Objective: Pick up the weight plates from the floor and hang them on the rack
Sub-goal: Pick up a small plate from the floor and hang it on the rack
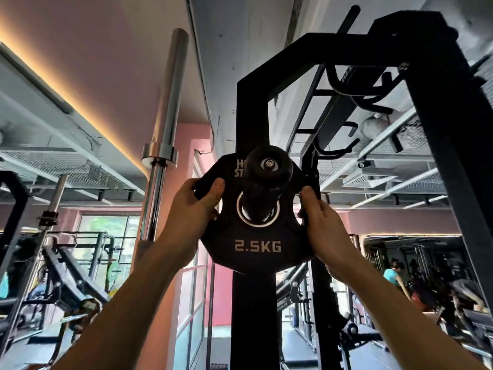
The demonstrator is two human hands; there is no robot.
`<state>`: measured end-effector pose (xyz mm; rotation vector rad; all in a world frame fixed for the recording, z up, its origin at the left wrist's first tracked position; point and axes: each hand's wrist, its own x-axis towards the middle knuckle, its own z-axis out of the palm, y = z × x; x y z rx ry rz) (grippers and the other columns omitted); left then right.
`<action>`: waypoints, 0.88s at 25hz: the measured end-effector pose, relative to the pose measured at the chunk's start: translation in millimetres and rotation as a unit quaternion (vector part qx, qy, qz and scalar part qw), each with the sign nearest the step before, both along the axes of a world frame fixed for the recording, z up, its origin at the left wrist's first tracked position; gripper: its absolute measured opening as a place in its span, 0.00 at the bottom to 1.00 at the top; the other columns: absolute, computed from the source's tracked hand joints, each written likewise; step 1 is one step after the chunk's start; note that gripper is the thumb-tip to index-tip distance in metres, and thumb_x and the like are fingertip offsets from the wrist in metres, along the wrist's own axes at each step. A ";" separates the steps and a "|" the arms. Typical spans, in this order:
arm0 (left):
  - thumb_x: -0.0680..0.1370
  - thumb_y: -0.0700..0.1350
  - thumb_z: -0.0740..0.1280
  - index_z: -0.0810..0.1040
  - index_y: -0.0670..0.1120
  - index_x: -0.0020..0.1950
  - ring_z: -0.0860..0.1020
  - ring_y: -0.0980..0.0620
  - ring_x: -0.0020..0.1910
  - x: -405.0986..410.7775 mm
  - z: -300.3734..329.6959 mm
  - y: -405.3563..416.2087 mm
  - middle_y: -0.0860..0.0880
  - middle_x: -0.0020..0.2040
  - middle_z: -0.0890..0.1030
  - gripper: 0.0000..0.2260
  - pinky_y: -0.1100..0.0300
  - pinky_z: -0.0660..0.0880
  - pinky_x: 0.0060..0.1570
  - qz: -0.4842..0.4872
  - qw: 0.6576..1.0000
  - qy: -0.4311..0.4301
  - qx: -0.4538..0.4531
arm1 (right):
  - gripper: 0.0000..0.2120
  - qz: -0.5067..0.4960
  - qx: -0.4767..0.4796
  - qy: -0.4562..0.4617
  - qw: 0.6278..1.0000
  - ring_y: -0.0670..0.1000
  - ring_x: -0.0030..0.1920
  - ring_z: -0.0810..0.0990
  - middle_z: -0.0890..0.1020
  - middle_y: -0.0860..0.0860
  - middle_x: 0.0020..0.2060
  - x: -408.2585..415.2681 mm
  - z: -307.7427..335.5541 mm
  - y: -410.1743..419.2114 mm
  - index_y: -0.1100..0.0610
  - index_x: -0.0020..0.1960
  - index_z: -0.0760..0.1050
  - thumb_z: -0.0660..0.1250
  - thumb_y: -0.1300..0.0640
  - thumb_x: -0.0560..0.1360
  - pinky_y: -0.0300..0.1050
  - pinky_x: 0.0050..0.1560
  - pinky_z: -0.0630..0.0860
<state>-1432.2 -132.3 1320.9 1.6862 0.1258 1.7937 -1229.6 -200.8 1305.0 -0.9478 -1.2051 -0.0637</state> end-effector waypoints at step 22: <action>0.80 0.53 0.66 0.70 0.50 0.67 0.77 0.50 0.58 16.6 -12.9 42.8 0.51 0.59 0.78 0.17 0.55 0.74 0.55 0.179 0.981 0.066 0.041 | 0.26 0.011 -0.047 0.010 0.999 0.51 0.39 0.84 0.79 0.53 0.43 7.0 -11.4 21.0 0.57 0.53 0.72 0.58 0.33 0.76 0.53 0.35 0.83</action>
